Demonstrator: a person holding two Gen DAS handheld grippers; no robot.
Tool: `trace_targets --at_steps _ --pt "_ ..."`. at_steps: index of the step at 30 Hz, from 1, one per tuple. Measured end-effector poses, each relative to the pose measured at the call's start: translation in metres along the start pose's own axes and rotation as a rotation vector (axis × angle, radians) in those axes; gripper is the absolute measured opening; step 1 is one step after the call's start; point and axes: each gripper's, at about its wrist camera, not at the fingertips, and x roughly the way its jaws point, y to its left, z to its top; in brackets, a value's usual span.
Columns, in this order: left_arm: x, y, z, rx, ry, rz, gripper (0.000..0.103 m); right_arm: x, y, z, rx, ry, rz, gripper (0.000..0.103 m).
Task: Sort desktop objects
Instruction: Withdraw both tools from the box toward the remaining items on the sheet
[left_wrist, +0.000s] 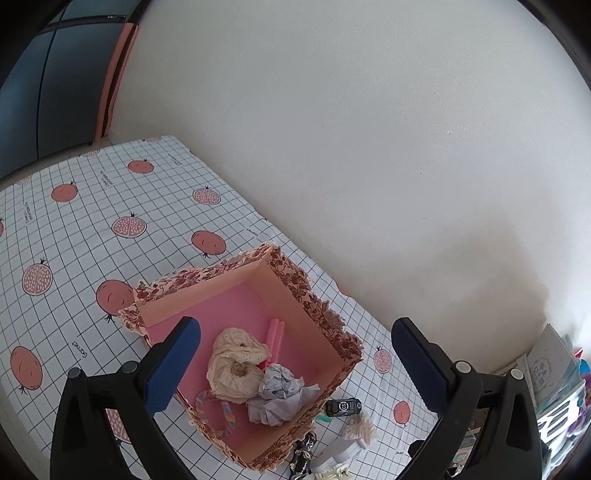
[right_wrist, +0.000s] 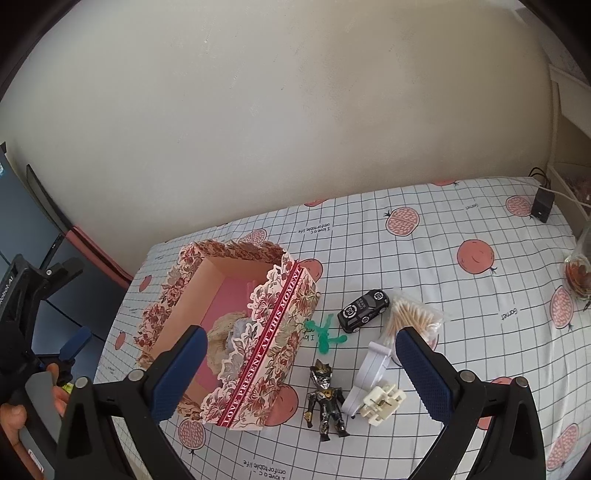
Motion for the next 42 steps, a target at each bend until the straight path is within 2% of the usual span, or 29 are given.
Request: trace_targets --at_steps 7,13,17,22,29,34,36,38,42 --pt "-0.015 -0.024 -0.003 0.086 -0.103 0.001 0.103 -0.017 -0.023 0.01 -0.031 -0.038 -0.06 0.103" --pt "-0.014 -0.046 -0.013 0.157 -0.117 -0.052 0.103 -0.027 -0.047 0.015 -0.032 -0.046 -0.11 0.103" --pt "-0.004 -0.061 -0.025 0.202 -0.069 -0.087 0.103 -0.029 -0.063 0.016 -0.015 -0.033 -0.144 0.103" --pt "0.014 -0.082 -0.05 0.283 0.019 -0.056 0.103 -0.027 -0.088 0.014 0.055 0.002 -0.196 0.103" --pt "0.047 -0.092 -0.095 0.309 0.195 -0.037 0.103 -0.019 -0.119 0.006 0.165 0.077 -0.228 0.103" --pt "0.065 -0.092 -0.126 0.274 0.315 -0.109 0.103 -0.012 -0.123 0.002 0.145 0.113 -0.231 0.103" --pt "0.074 -0.093 -0.137 0.278 0.363 -0.114 0.103 -0.01 -0.123 0.0 0.141 0.123 -0.228 0.103" --pt "0.079 -0.097 -0.146 0.301 0.398 -0.092 0.103 -0.008 -0.125 -0.001 0.139 0.135 -0.235 0.103" --pt "0.087 -0.094 -0.162 0.344 0.438 0.029 0.103 -0.002 -0.13 -0.005 0.153 0.169 -0.243 0.103"
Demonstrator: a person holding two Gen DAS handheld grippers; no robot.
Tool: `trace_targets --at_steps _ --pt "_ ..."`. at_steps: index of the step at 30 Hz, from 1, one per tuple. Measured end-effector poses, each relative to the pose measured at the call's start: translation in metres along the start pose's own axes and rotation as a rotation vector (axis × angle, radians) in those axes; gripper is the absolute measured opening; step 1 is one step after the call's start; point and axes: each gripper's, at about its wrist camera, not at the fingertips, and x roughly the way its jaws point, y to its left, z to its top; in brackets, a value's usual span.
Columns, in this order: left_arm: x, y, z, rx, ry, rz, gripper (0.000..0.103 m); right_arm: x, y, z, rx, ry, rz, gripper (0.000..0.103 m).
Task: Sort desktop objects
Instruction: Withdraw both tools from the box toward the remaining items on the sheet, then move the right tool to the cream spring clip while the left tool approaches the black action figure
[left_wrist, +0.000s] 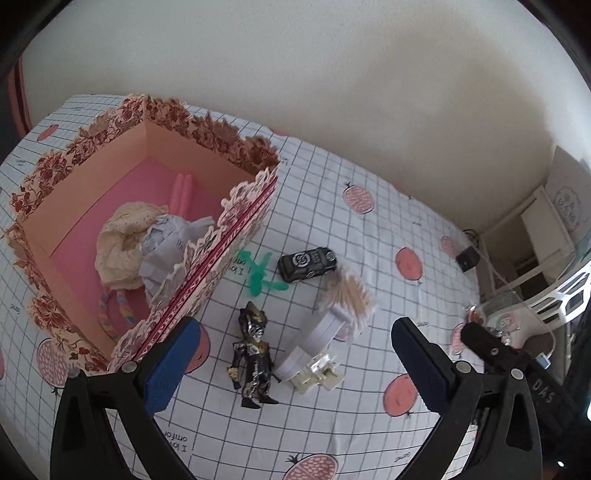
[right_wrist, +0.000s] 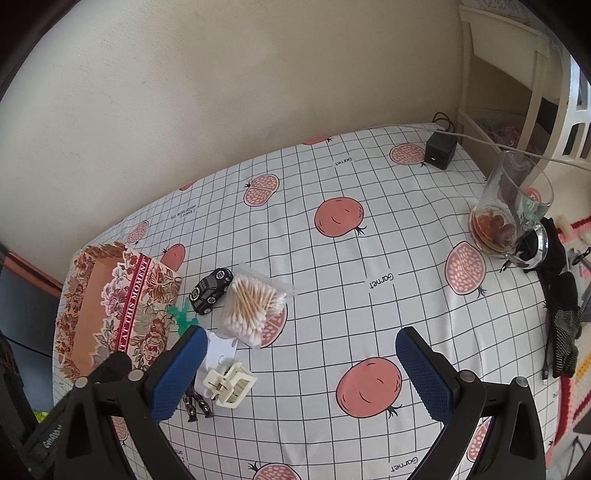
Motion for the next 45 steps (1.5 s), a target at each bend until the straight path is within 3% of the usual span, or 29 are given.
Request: trace_targets --at_steps 6,13,26,41,45 --pt "0.029 0.022 -0.014 -0.115 0.136 0.05 0.103 0.025 0.015 -0.012 -0.113 0.116 -0.002 0.103" --pt "0.051 0.05 -0.033 -0.251 0.239 0.113 0.103 0.049 0.038 -0.03 -0.248 0.204 -0.004 0.103" --pt "0.063 0.069 -0.048 -0.341 0.315 0.148 0.103 0.088 0.068 -0.058 -0.415 0.317 -0.018 0.103" --pt "0.065 0.082 -0.058 -0.418 0.359 0.131 0.103 0.111 0.077 -0.066 -0.456 0.306 -0.038 0.102" --pt "0.064 0.081 -0.057 -0.421 0.362 0.115 0.103 0.113 0.075 -0.066 -0.442 0.303 -0.024 0.095"
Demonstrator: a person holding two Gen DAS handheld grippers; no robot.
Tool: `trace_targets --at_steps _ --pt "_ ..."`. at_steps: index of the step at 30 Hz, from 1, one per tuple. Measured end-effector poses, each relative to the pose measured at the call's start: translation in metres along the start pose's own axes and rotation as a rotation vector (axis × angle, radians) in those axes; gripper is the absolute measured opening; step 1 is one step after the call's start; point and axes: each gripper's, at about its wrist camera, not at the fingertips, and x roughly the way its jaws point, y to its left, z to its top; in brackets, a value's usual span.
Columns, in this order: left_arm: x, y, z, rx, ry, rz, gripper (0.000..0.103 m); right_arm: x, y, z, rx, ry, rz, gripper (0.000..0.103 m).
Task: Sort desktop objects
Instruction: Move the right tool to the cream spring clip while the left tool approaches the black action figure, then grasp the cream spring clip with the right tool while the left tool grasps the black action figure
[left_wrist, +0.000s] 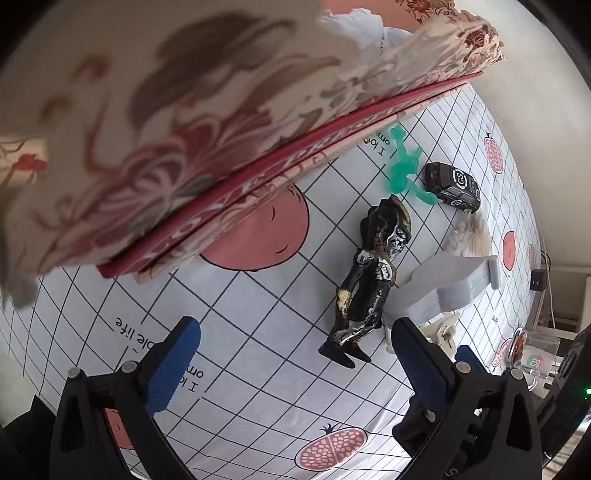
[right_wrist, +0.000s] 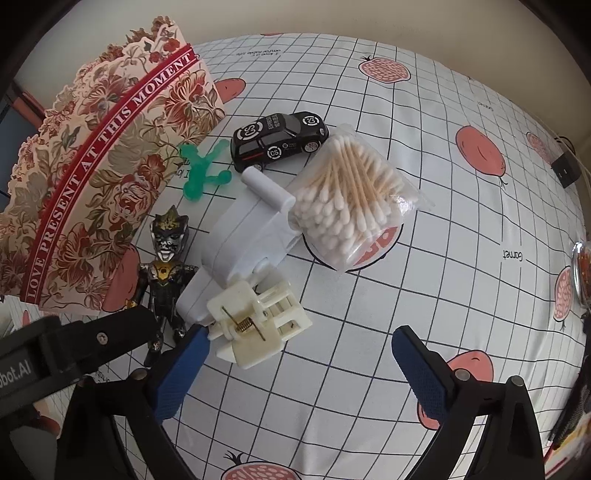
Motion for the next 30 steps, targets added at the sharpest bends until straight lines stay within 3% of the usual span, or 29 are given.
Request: trace_targets --at_steps 11,16,30 --pt "-0.003 0.001 -0.001 0.001 -0.017 0.008 0.103 0.003 -0.008 -0.001 0.015 -0.004 0.004 0.076" --pt "-0.001 -0.006 -0.003 0.013 -0.026 0.014 0.103 0.0 -0.021 0.003 0.03 -0.011 -0.008 0.06" --pt "-0.003 -0.017 -0.01 0.056 -0.047 0.021 0.102 -0.015 -0.05 0.011 0.083 -0.018 -0.003 0.06"
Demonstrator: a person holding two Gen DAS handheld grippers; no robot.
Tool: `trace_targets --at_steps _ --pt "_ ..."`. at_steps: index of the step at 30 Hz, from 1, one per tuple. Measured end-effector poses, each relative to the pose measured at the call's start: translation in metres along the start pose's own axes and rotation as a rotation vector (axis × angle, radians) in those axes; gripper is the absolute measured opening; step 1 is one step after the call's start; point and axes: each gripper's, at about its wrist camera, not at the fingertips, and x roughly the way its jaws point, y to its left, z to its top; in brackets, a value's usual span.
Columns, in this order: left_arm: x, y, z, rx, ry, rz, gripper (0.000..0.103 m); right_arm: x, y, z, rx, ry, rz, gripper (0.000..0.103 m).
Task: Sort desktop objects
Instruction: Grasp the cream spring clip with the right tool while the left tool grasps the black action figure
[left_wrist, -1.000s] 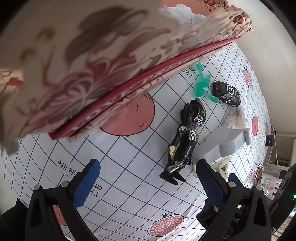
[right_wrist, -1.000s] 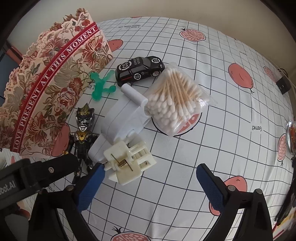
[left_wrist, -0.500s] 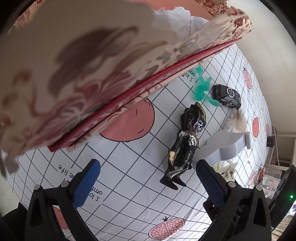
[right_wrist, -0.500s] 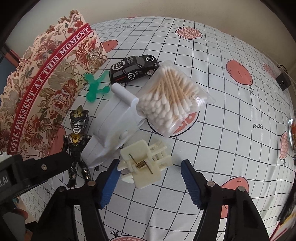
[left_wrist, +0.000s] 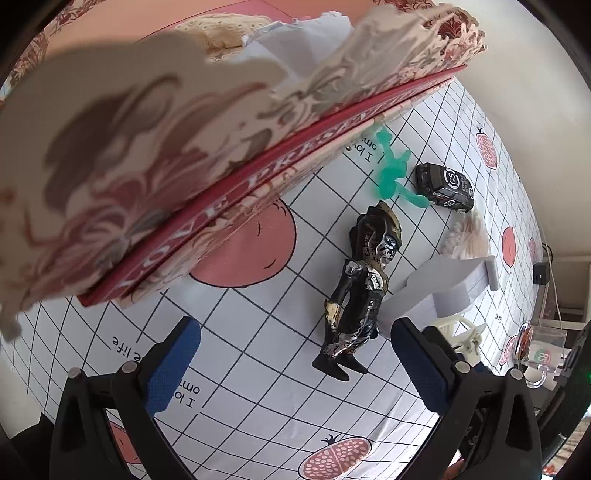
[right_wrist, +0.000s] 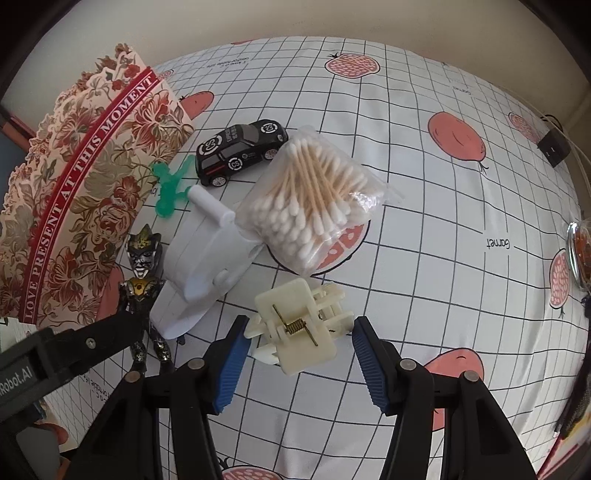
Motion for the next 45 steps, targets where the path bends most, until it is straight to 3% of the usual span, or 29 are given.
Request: trace_targets --at_steps 8,10,17,22,26,33,34,45 --pt "0.0 -0.011 -0.005 0.045 -0.001 0.004 0.086 -0.017 -0.004 0.018 0.011 -0.029 0.016 0.06" --pt "0.0 -0.014 -0.007 0.05 0.0 -0.002 0.082 -0.023 0.001 0.0 0.013 -0.032 0.017 0.06" --pt "0.0 -0.022 -0.011 0.072 0.001 -0.024 0.065 -0.032 0.006 -0.001 0.017 -0.033 0.016 0.06" --pt "-0.001 -0.029 -0.017 0.094 -0.02 -0.006 0.063 -0.028 0.008 -0.001 0.017 -0.031 0.016 0.06" --pt "-0.001 -0.042 -0.029 0.147 -0.045 0.026 0.056 -0.014 0.017 0.0 0.019 -0.03 0.002 0.06" --pt "-0.003 -0.054 -0.029 0.187 -0.078 0.033 0.054 -0.018 0.011 0.001 0.03 -0.03 0.007 0.06" --pt "-0.003 -0.056 -0.029 0.191 -0.083 0.033 0.054 -0.022 0.015 -0.011 0.03 -0.031 0.007 0.06" --pt "-0.001 -0.082 -0.033 0.296 -0.147 0.1 0.052 -0.018 0.006 -0.01 0.043 -0.031 0.006 0.06"
